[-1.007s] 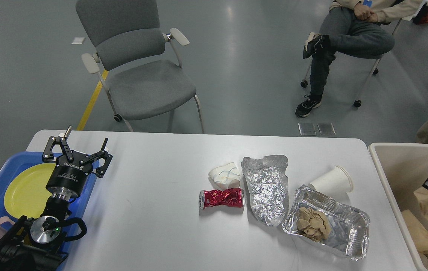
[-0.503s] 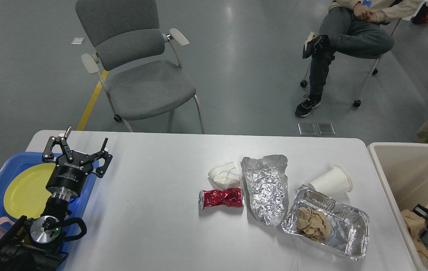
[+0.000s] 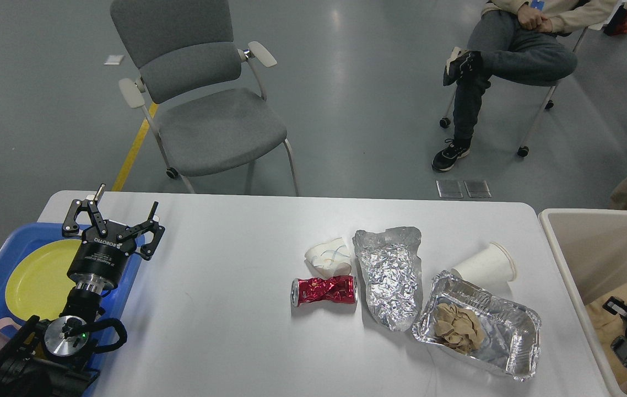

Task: Tidy desktop
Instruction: 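Move the right gripper back over the foil tray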

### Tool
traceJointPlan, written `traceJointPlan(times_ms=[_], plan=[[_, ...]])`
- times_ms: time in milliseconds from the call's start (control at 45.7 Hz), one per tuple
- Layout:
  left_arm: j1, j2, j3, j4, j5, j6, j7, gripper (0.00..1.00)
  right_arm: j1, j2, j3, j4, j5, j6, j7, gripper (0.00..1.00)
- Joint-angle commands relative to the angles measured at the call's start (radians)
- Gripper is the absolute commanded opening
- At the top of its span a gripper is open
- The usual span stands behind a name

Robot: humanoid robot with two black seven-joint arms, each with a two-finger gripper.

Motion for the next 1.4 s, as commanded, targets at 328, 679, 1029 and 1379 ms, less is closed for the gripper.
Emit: traceJointPlan(times_ms=[328, 679, 1029, 1379], plan=[[0.000, 0.000, 0.000, 0.000, 0.000, 0.000, 0.000, 0.96, 0.196, -0.101, -0.031, 0.190, -0.028, 0.130, -0.003, 1.00], [0.000, 0.000, 0.000, 0.000, 0.000, 0.000, 0.000, 0.96, 0.910, -0.224, -0.279, 0.787, -0.267, 0.385, -0.003, 1.00], [0.001, 0.000, 0.000, 0.000, 0.000, 0.000, 0.000, 0.96, 1.536, -0.026, -0.419, 1.175, -0.259, 0.773, -0.005, 1.00], [0.000, 0.000, 0.000, 0.000, 0.000, 0.000, 0.000, 0.96, 1.875, 0.035, -0.378, 1.623, -0.259, 0.791, -0.006, 1.00]])
